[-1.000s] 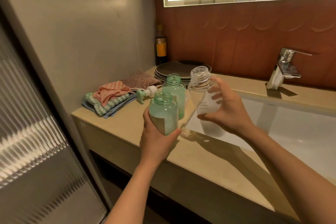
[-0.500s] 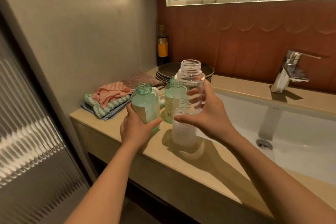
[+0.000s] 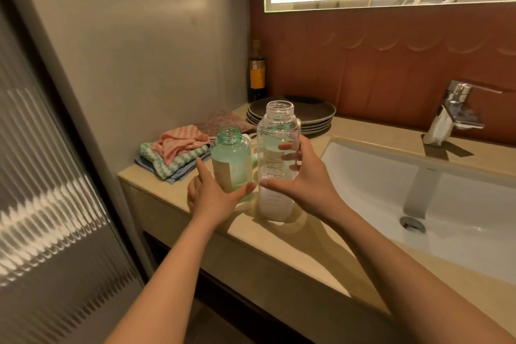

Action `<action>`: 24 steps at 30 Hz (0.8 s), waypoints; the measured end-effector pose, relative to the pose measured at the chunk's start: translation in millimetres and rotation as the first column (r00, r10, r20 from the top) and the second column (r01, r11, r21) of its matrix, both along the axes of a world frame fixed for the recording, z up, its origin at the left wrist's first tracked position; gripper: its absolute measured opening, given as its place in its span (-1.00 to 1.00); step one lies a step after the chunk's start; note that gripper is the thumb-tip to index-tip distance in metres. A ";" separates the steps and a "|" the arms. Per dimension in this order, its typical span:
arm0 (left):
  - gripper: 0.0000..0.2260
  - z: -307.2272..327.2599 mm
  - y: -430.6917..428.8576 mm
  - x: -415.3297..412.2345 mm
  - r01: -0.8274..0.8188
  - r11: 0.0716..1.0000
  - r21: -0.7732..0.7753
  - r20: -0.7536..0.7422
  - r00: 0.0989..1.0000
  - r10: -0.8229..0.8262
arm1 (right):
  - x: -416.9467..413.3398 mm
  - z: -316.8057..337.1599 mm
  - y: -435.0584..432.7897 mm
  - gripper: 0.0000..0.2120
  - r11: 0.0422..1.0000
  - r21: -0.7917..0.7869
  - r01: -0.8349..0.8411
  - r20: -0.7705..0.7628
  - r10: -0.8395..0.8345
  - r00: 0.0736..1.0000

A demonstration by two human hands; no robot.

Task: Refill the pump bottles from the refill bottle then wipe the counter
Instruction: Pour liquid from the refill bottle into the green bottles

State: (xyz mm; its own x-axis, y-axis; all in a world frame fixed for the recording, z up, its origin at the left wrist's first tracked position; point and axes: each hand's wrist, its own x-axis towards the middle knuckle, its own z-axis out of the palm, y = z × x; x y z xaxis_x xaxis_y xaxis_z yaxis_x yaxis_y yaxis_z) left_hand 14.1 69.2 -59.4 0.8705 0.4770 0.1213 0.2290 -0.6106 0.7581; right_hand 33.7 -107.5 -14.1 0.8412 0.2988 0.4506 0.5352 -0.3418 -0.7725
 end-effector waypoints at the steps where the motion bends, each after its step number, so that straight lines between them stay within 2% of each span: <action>1: 0.18 -1.4 -2.0 -3.3 -0.011 0.998 -0.054 0.023 1.000 0.013 | 0.1 -0.1 -0.5 -0.08 1.000 -0.001 -0.008 -0.008 0.008 1.000; 3: 0.04 -6.4 -11.4 -13.4 -0.070 0.991 -0.114 0.178 0.980 0.089 | -0.1 -0.7 -2.3 -0.05 0.999 0.011 -0.032 -0.030 0.033 0.999; 5: -0.21 -9.8 -28.6 -28.4 -0.134 0.981 -0.141 0.427 0.886 0.182 | -1.5 -1.9 -5.2 -0.08 0.999 0.029 -0.037 -0.040 0.038 0.998; 7: -0.37 -9.7 -48.7 -41.9 -0.102 0.987 -0.125 0.581 0.799 0.156 | -3.7 -2.6 -8.5 -0.13 0.998 0.057 -0.004 -0.040 0.006 0.999; 8: -0.39 -9.7 -58.5 -45.3 -0.054 0.993 -0.109 0.604 0.790 0.110 | -4.7 -2.9 -11.4 -0.15 0.997 0.072 0.016 -0.037 -0.013 0.999; 12: -0.21 -5.1 -86.5 -42.8 0.119 0.989 -0.093 0.533 0.844 -0.051 | -8.7 1.7 -20.1 -0.30 0.989 0.132 0.061 -0.049 -0.055 0.997; 15: -0.09 -5.1 -100.0 -37.4 0.108 0.988 -0.113 0.436 0.899 -0.049 | -4.5 4.3 -28.7 -0.53 0.971 0.215 0.101 -0.069 -0.088 0.994; 18: -0.05 -8.5 -101.2 -34.2 0.082 0.987 -0.135 0.375 0.927 -0.026 | 12.7 0.2 -35.1 -0.76 0.953 0.243 0.181 -0.071 -0.169 0.983; 21: -0.09 -8.9 -98.9 -32.6 0.093 0.983 -0.161 0.345 0.938 -0.033 | 39.7 -8.7 -38.4 -0.74 0.964 0.082 0.253 -0.104 -0.244 0.964; 24: -0.13 -8.6 -98.2 -30.9 0.086 0.990 -0.110 0.301 0.952 -0.050 | 66.2 -18.8 -38.1 -0.51 0.945 -0.213 0.247 -0.114 -0.275 0.955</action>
